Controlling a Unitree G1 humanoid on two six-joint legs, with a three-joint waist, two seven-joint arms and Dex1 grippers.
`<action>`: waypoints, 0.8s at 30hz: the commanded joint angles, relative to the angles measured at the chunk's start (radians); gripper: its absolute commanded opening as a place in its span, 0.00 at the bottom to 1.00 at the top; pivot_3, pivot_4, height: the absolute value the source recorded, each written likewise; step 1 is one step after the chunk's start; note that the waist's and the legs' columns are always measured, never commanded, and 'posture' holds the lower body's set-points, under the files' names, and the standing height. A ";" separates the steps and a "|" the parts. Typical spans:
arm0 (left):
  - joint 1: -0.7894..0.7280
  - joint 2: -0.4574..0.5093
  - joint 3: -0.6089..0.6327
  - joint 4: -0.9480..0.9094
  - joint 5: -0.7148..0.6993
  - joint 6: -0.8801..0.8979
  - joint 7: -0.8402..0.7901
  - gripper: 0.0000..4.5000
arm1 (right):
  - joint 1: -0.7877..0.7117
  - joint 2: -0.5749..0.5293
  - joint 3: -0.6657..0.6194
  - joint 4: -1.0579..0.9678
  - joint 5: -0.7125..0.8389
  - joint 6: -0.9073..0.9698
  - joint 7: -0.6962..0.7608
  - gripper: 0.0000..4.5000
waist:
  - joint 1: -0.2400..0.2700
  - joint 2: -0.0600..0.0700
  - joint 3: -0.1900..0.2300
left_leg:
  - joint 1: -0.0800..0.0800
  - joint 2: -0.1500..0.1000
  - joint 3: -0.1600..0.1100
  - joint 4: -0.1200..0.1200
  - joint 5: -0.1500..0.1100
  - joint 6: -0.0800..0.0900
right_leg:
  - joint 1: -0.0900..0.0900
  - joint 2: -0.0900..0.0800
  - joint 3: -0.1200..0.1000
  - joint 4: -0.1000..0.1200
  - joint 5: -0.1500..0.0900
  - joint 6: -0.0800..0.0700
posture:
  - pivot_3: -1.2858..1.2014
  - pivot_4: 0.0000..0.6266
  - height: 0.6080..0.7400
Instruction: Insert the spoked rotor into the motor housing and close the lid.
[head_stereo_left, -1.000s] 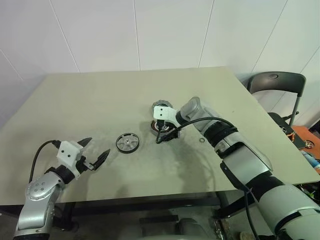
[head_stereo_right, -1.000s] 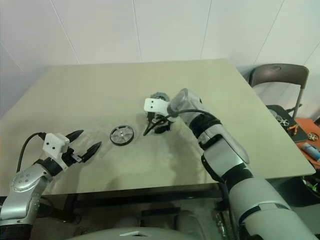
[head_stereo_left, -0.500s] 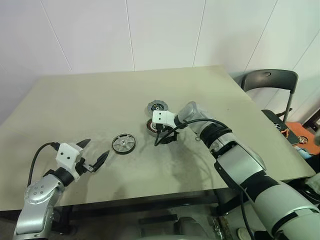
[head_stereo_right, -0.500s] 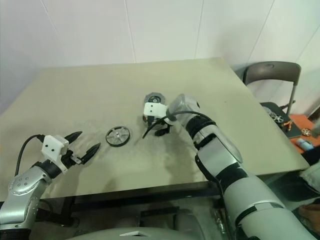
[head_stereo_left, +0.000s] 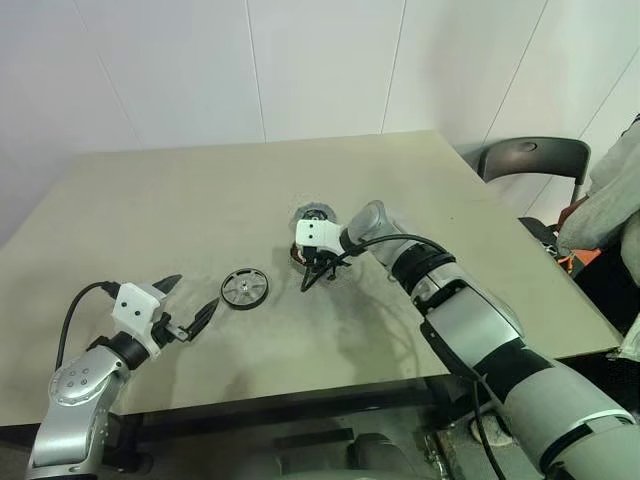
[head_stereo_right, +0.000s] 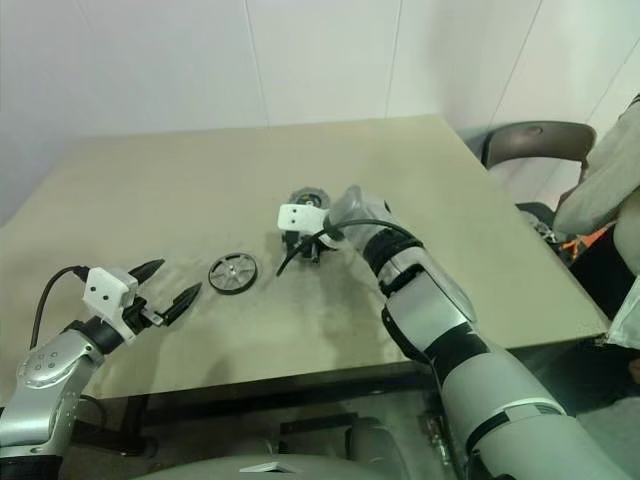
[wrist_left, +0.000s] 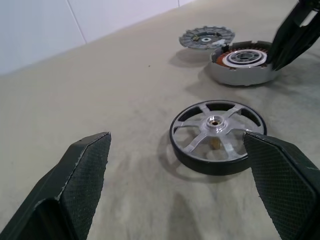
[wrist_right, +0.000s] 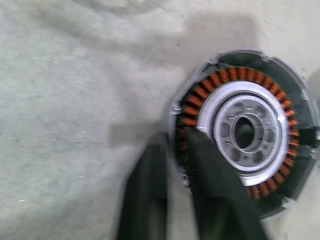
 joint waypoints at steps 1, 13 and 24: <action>-0.014 0.009 0.023 -0.037 -0.013 0.000 0.009 1.00 | -0.027 0.000 -0.012 -0.006 -0.012 -0.010 -0.010 0.01 | -0.001 0.000 0.000 | 0.000 0.000 0.000 0.000 0.000 0.000 | 0.000 0.000 0.000 0.001 0.000 0.000 | 0.52 0.00 1.00; -0.009 0.009 0.021 -0.050 -0.014 0.004 0.019 1.00 | -0.042 0.003 -0.051 -0.075 0.026 0.073 0.121 0.01 | -0.001 0.000 0.000 | -0.001 0.000 0.001 0.000 0.000 0.000 | -0.003 0.000 0.000 0.003 0.000 -0.001 | 0.52 0.00 1.00; -0.021 0.018 0.024 -0.028 -0.017 0.006 0.008 1.00 | 0.152 -0.168 0.006 -0.648 0.044 0.317 0.403 0.01 | 0.003 0.000 0.000 | -0.012 0.000 -0.001 0.003 0.000 0.000 | -0.014 -0.002 -0.002 0.005 0.000 -0.001 | 0.52 0.00 1.00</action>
